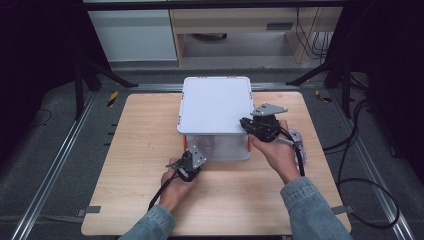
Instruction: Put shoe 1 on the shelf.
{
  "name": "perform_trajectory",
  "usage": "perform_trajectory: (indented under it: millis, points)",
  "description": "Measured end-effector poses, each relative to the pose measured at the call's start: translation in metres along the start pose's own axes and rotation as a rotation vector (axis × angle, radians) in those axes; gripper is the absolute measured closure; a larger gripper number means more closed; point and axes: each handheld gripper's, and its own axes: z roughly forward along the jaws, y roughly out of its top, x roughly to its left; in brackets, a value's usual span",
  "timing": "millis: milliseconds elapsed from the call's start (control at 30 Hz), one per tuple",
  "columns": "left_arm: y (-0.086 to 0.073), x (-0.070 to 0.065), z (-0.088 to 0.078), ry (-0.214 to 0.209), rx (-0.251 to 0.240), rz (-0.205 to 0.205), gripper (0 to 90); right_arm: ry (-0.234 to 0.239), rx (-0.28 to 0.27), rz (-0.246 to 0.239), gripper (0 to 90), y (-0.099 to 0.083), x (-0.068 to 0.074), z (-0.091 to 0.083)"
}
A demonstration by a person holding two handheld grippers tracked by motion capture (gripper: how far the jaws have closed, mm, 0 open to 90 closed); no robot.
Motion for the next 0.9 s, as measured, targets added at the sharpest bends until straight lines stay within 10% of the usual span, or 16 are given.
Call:
perform_trajectory:
  millis: [500, 900]
  points:
    - [0.008, 0.014, 0.008, -0.013, 0.028, -0.074, 89.5, 0.002, -0.002, 0.002, 84.0, 0.0, 0.0, 0.0]
    - [0.007, 0.018, -0.016, -0.018, -0.009, -0.102, 82.4, 0.01, -0.019, 0.041, 81.9, 0.0, -0.006, 0.003]
